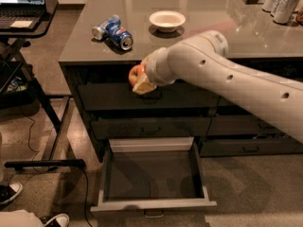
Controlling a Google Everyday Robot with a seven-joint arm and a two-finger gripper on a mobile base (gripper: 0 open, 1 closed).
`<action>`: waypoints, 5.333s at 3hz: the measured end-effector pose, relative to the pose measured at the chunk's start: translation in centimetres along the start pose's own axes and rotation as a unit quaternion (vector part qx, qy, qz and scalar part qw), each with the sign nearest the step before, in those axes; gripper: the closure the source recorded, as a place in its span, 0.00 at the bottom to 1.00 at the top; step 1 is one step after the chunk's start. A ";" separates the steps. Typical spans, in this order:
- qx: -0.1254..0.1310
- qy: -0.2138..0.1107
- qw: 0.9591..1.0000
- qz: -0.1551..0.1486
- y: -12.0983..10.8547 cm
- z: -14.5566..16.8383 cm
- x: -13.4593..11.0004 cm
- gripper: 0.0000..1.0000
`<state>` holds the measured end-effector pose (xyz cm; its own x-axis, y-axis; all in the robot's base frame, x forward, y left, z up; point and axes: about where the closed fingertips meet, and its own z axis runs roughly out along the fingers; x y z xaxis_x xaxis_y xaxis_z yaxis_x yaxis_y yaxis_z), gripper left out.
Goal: Pick apple from bottom drawer and place on counter
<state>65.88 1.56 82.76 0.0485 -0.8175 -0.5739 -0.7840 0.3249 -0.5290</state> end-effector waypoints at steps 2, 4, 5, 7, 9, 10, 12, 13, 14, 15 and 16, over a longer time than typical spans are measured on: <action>0.062 0.000 0.998 -0.004 -7.4 -4.6 -2.4 1.00; 0.013 -0.063 0.995 0.082 -13.0 -1.7 -2.0 1.00; 0.035 -0.080 0.992 0.093 -15.8 -3.3 -2.6 1.00; 0.050 -0.080 0.987 0.130 -15.7 -2.4 -1.1 1.00; 0.076 -0.058 0.961 0.261 -17.0 0.0 4.7 1.00; 0.068 -0.053 0.942 0.325 -17.6 0.7 6.7 1.00; 0.053 -0.055 0.918 0.390 -18.2 1.3 8.4 0.57; 0.053 -0.055 0.918 0.390 -18.2 1.3 8.4 0.34; 0.053 -0.055 0.918 0.390 -18.2 1.3 8.4 0.11; 0.053 -0.055 0.918 0.390 -18.2 1.3 8.4 0.00; 0.053 -0.055 0.918 0.390 -18.2 1.3 8.4 0.00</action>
Offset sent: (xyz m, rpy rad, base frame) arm 0.0464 -0.0470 0.1287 0.0537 -0.1485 -0.1027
